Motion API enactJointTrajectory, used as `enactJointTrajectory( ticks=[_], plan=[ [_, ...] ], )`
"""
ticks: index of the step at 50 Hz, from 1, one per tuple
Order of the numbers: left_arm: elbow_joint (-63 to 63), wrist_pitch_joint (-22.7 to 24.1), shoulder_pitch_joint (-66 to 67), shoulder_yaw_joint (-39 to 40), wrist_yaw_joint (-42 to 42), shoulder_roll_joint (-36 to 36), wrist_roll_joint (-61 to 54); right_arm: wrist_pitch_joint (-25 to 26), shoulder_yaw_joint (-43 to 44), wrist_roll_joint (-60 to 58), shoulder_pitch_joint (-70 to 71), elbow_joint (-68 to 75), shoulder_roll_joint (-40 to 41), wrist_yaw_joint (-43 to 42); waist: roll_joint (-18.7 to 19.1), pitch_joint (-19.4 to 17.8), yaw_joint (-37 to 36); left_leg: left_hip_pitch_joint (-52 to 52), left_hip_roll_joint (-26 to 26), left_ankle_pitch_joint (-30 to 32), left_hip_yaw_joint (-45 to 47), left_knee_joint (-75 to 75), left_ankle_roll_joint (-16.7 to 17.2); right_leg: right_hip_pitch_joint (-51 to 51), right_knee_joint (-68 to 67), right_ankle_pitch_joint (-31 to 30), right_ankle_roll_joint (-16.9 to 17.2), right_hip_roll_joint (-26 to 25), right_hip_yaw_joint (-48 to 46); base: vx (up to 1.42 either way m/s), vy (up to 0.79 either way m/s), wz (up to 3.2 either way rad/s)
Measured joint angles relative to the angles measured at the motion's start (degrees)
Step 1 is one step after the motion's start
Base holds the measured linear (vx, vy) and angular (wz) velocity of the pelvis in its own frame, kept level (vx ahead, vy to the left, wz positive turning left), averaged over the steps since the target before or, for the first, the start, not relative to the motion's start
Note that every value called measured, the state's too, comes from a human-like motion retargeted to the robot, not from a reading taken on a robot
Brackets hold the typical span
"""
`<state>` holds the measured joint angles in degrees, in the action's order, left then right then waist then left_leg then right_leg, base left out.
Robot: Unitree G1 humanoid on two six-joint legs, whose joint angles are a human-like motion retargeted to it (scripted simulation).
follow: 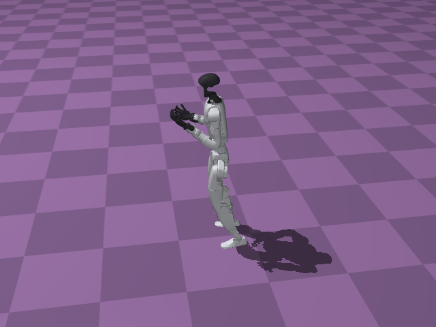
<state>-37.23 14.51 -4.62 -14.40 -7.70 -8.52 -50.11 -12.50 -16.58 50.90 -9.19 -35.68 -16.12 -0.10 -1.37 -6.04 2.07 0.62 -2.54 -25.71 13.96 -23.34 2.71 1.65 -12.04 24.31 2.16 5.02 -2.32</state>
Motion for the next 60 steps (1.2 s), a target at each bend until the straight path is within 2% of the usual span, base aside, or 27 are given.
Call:
enactJointTrajectory(
  ticks=[2, 3, 4, 8, 10, 12, 14, 16, 20, 22, 23, 25, 26, 27, 30, 32, 33, 35, 40, 42, 46, 48, 50, 52, 55, 58, 60],
  plan=[
    [0.8, 0.0, -3.0, 0.1, -1.4, 2.4, -0.7, -0.1, 0.8, 4.5, 0.4, -2.7, 1.0, 1.2, 0.4, -1.6, 0.6, 3.6, -1.3, -2.7, 0.3, -7.2, -2.5, -2.4, -4.5, 2.6, -2.3, -0.3, -0.3, -0.05, 0.02, 0.03],
    [0.4, -0.4, -3.8, -0.2, -1.6, 2.7, -2.4, 0.2, 1.2, 7.0, -0.1, -4.1, 1.5, 2.4, 0.3, -1.6, 0.5, 4.8, -1.1, -1.7, 1.0, -8.5, -5.2, -3.5, -5.4, 1.4, -3.1, 0.0, -0.1, 0.0, 0.04, -0.31],
    [-0.5, -0.5, -3.7, -0.8, -1.5, 2.0, -3.7, 0.4, 1.6, 8.7, -0.9, -5.4, 1.5, 3.5, 0.3, -0.9, 0.3, 5.0, -0.8, 1.1, 1.8, -7.3, -5.9, -4.0, -4.5, -1.5, -3.0, 0.3, 0.1, 0.06, 0.03, -0.45],
    [-4.7, -0.7, 0.3, -2.4, 0.5, -3.7, -1.5, 1.7, 3.3, 6.2, -4.1, -8.8, -1.0, 5.7, 0.0, 4.2, -0.5, -0.4, 1.7, 17.3, 4.0, 8.5, -2.1, -2.4, 5.1, -17.7, 1.5, 0.9, -0.3, 0.12, 0.01, -0.63],
    [-6.0, -1.5, 2.6, -1.5, 1.1, -5.1, 2.4, 2.2, 4.0, 2.8, -5.1, -9.0, -2.7, 6.0, 0.5, 6.2, -0.1, -2.8, 1.9, 23.2, 4.0, 14.3, 0.3, -1.6, 7.7, -21.6, 3.2, 0.5, -1.8, 0.06, 0.01, -0.52],
    [-6.0, -1.7, 4.1, -0.7, 1.0, -5.0, 6.5, 2.7, 4.0, 1.0, -5.8, -8.1, -3.8, 6.3, 0.9, 6.7, 0.9, -3.7, 1.5, 24.4, 4.2, 15.6, 2.1, -1.1, 8.1, -20.7, 3.9, 0.1, -2.4, -0.02, 0.03, -0.28],
    [-4.3, -2.2, 4.5, -0.8, 0.4, -3.7, 8.6, 3.3, 3.5, -0.1, -5.9, -5.3, -4.3, 5.6, 0.7, 6.0, 2.3, -4.0, 1.3, 21.5, 4.1, 14.4, 3.2, -0.6, 7.5, -18.4, 4.1, 0.0, -1.1, -0.08, 0.04, -0.11],
    [-0.7, -1.7, 3.3, -1.4, 0.0, -1.5, 7.4, 3.2, 2.6, -1.1, -3.9, -0.5, -4.4, 3.9, 0.2, 3.9, 4.0, -4.1, 1.3, 15.0, 3.7, 11.5, 3.7, 0.1, 6.3, -14.4, 3.8, 0.1, 0.5, -0.13, 0.07, -0.02],
    [5.1, 0.7, -3.1, -2.5, -2.2, 4.6, 2.8, 3.2, -0.1, -0.2, 1.8, 5.8, -4.3, 0.3, 0.1, 1.1, 7.4, 0.7, -0.5, 0.9, 4.9, 1.0, 2.7, -4.0, -1.5, -0.9, -0.7, -0.4, 0.4, -0.12, 0.09, -0.15],
    [4.4, 2.0, -5.5, -0.9, -2.5, 4.6, 1.2, 1.2, 1.4, 2.7, 1.3, 2.9, -4.5, 1.1, 1.1, 0.6, 7.4, 2.2, -1.5, 0.9, 6.1, -1.3, 1.4, -6.1, -3.9, -1.1, -2.5, -0.9, 0.7, -0.01, 0.06, -0.55],
    [3.5, 2.0, -6.0, -0.2, -2.8, 4.2, -0.2, 1.0, 2.5, 0.5, 0.3, 1.2, -5.3, 1.6, 1.3, 1.1, 6.9, 2.0, -0.6, 3.5, 7.1, 0.2, -1.0, -6.6, -3.2, -3.7, -2.7, -0.4, 1.4, 0.08, 0.05, -0.64],
    [1.4, 2.3, -4.7, 0.4, -3.6, 2.4, -1.3, 0.9, 6.8, -20.0, -3.4, -3.0, -10.3, -2.7, 2.3, 3.7, 6.5, 1.0, 0.7, 11.1, 7.8, 4.2, -2.2, -5.0, 2.2, -12.2, -0.8, 0.3, 1.0, 0.17, 0.02, -0.41],
    [0.1, 2.4, -3.6, -0.8, -3.0, 2.0, -2.2, 1.8, 6.6, 1.3, -6.7, -5.0, -7.4, 3.5, 2.7, 4.7, 6.5, 0.0, 1.2, 15.7, 7.5, 6.3, -1.7, -3.2, 5.3, -16.9, 0.5, 0.6, -0.4, 0.21, -0.01, -0.1],
    [-1.3, 2.5, -2.6, -1.8, -2.6, 1.5, -2.9, 2.1, 7.0, 14.1, -9.3, -6.6, -5.8, 7.4, 3.0, 5.8, 6.5, -0.9, 1.6, 19.9, 7.2, 8.2, -1.2, -1.7, 7.9, -21.0, 1.9, 0.9, -1.7, 0.2, -0.03, -0.01],
    [-5.2, 2.6, -0.4, -3.2, -1.6, 0.4, -3.4, 0.4, 10.9, 6.1, -12.8, -8.5, -6.5, 5.0, 3.4, 8.3, 6.3, -2.5, 1.5, 26.2, 5.7, 11.7, 0.5, 1.1, 11.6, -26.8, 5.3, 0.4, -3.7, 0.15, -0.02, -0.14],
    [-7.1, 1.8, 0.2, -3.2, -0.3, 0.7, -3.1, 1.6, 12.3, 8.9, -12.6, -7.7, -6.0, 6.3, 3.0, 8.3, 6.4, -3.3, 1.3, 24.8, 5.2, 11.8, 1.0, 2.2, 11.9, -26.2, 5.8, -0.1, -0.6, 0.05, -0.01, -0.42],
    [-7.7, 1.7, 0.5, -3.0, -0.5, 1.0, -2.2, 0.8, 12.2, 5.3, -11.7, -6.6, -5.7, 4.6, 2.6, 7.9, 6.5, -3.7, 1.3, 23.5, 4.7, 11.5, 1.1, 2.8, 11.7, -25.4, 5.9, -0.3, 1.6, 0.01, 0.0, -0.62],
    [-7.4, 0.6, 0.4, -2.2, -1.1, 1.2, -0.9, 3.1, 12.6, -7.4, -8.8, -1.9, -7.2, 0.3, 1.6, 6.7, 6.5, -4.5, 1.4, 19.4, 3.6, 9.7, 1.0, 3.8, 10.6, -21.8, 5.6, -0.4, 5.4, -0.03, 0.0, -0.74],
    [-0.6, 1.9, -7.1, -2.8, -3.1, 2.0, -2.9, 1.3, 8.9, 1.6, -2.2, 6.9, -8.4, -0.3, -0.2, 4.5, 4.8, -0.6, 0.0, 1.6, 6.3, -2.8, -1.8, -1.0, -0.2, -1.6, 0.0, -0.4, 6.8, -0.06, 0.02, -0.66],
    [-0.2, 4.5, -9.7, -3.6, -4.7, 4.0, -14.9, 0.2, 10.7, 5.5, -5.7, 5.8, -7.3, -1.0, -0.3, 5.8, 1.9, 1.5, 0.0, 3.5, 7.3, -4.2, -3.3, -3.5, -1.8, -3.0, -1.5, -0.1, 7.2, 0.04, 0.05, -0.28],
    [-1.9, 2.2, -5.0, 0.2, -2.9, 0.2, -5.2, 1.5, 17.2, 11.3, -16.8, -1.9, -4.3, 5.2, -0.6, 9.3, 1.0, 0.4, 2.0, 18.7, 3.5, 3.2, -1.4, -1.3, 4.2, -18.8, 1.5, 1.3, 4.9, 0.13, 0.02, 0.53],
    [-4.4, 1.9, -1.1, 2.1, -1.9, -1.8, -6.1, 2.7, 20.0, 4.6, -18.4, -3.9, -4.8, 4.6, -1.3, 10.1, 3.5, -1.4, 1.4, 20.3, 4.2, 7.3, -0.7, 0.6, 6.3, -23.1, 3.9, 2.0, 3.3, 0.13, 0.0, 1.12],
    [-6.2, 1.5, 2.8, 5.1, 0.3, -4.1, -8.4, 1.2, 23.9, -5.5, -17.7, -7.2, -6.7, 2.7, -1.9, 10.8, 6.6, -3.1, -0.3, 18.4, 7.7, 10.7, -0.2, 2.4, 7.4, -22.9, 5.5, 2.5, 3.1, 0.11, 0.01, 1.28],
    [-6.4, 0.1, 6.7, 8.4, 2.8, -6.3, -10.0, 0.9, 29.6, -16.4, -14.4, -10.0, -8.5, 1.4, -1.9, 10.9, 9.1, -3.7, -2.0, 17.7, 9.0, 12.9, 1.2, 3.6, 7.3, -19.6, 5.5, 2.3, 4.6, 0.05, 0.03, 1.13],
    [-5.0, -0.7, 10.9, 11.9, 3.0, -9.0, -9.1, 0.0, 36.7, -32.1, -3.6, -14.0, -10.9, -4.3, -2.2, 7.3, 10.1, -3.5, -3.6, 13.0, 4.6, 9.8, 2.4, 5.2, 3.0, -9.3, 4.4, 1.8, 4.5, -0.05, 0.05, 0.73],
    [-1.1, -2.0, 9.0, 11.1, 0.7, -8.8, -8.1, 2.4, 37.1, -38.6, 15.1, -12.9, -16.3, -5.2, -2.6, 3.4, 4.8, 2.7, -5.5, 1.6, 1.6, -4.4, -1.4, 1.7, -7.6, 3.4, 0.0, 2.0, 0.1, -0.13, 0.07, 0.31],
    [2.0, -3.6, 7.2, 8.5, -0.7, -6.9, -7.2, 5.5, 31.3, -42.4, 27.1, -6.9, -21.6, -4.8, -2.1, 3.4, -2.3, 7.2, -6.9, 0.0, 1.2, -11.3, -3.4, -1.1, -11.7, 5.1, -3.4, 1.8, -0.9, -0.06, 0.07, 0.25]
  ],
)
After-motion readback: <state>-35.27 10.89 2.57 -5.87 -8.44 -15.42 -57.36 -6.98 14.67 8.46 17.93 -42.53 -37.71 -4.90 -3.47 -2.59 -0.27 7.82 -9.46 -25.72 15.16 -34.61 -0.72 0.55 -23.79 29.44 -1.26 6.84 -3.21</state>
